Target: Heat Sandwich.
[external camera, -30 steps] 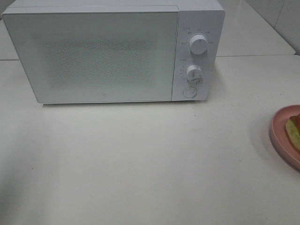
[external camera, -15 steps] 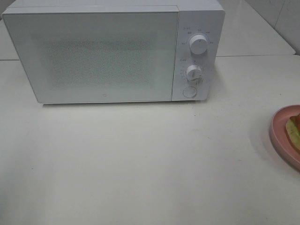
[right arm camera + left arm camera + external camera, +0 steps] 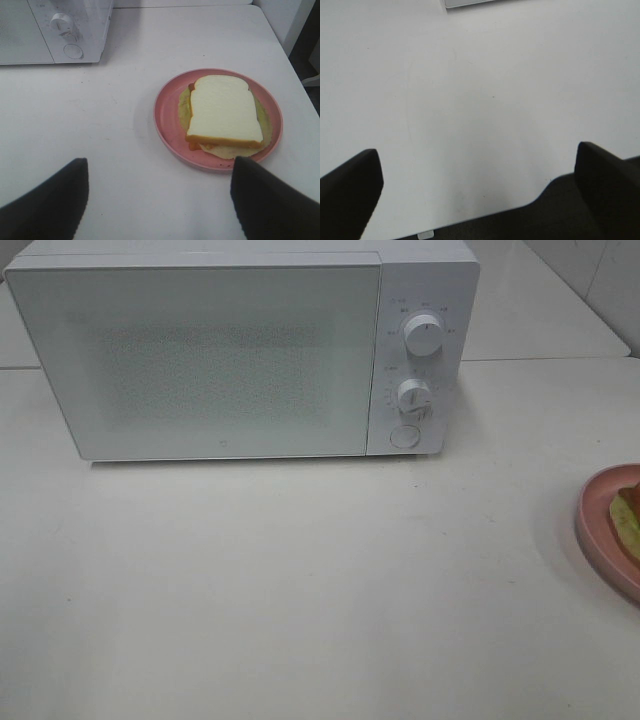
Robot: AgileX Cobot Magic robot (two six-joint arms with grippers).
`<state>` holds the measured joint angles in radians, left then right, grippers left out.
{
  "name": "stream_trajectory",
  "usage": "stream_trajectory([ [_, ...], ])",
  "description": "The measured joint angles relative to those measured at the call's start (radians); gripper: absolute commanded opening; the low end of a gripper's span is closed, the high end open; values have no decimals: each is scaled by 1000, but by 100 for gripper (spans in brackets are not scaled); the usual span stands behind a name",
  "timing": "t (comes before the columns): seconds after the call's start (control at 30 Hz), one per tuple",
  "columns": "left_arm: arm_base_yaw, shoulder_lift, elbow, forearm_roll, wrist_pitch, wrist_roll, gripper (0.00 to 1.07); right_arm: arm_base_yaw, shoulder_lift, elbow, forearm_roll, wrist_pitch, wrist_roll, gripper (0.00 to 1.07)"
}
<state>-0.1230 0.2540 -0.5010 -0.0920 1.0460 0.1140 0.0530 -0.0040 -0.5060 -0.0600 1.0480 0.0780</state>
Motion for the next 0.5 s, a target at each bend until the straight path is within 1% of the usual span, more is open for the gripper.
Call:
stream_trajectory([
  [0.03,0,0,0,0,0,0,100,0,0,0,0,0,0,75],
  [0.1,40,-57,0,0,0,0,100,0,0,0,0,0,0,75],
  [0.17,49,-76,0,0,0,0,100,0,0,0,0,0,0,75],
  [0.2,69,-125,0,0,-1,0,100,0,0,0,0,0,0,75],
  [0.3,97,-194,0,0,-2,0,100,0,0,0,0,0,0,75],
  [0.33,97,-194,0,0,-2,0,100,0,0,0,0,0,0,75],
  [0.37,116,-235,0,0,-2,0,100,0,0,0,0,0,0,75],
  [0.5,126,-256,0,0,-2,0,100,0,0,0,0,0,0,75],
])
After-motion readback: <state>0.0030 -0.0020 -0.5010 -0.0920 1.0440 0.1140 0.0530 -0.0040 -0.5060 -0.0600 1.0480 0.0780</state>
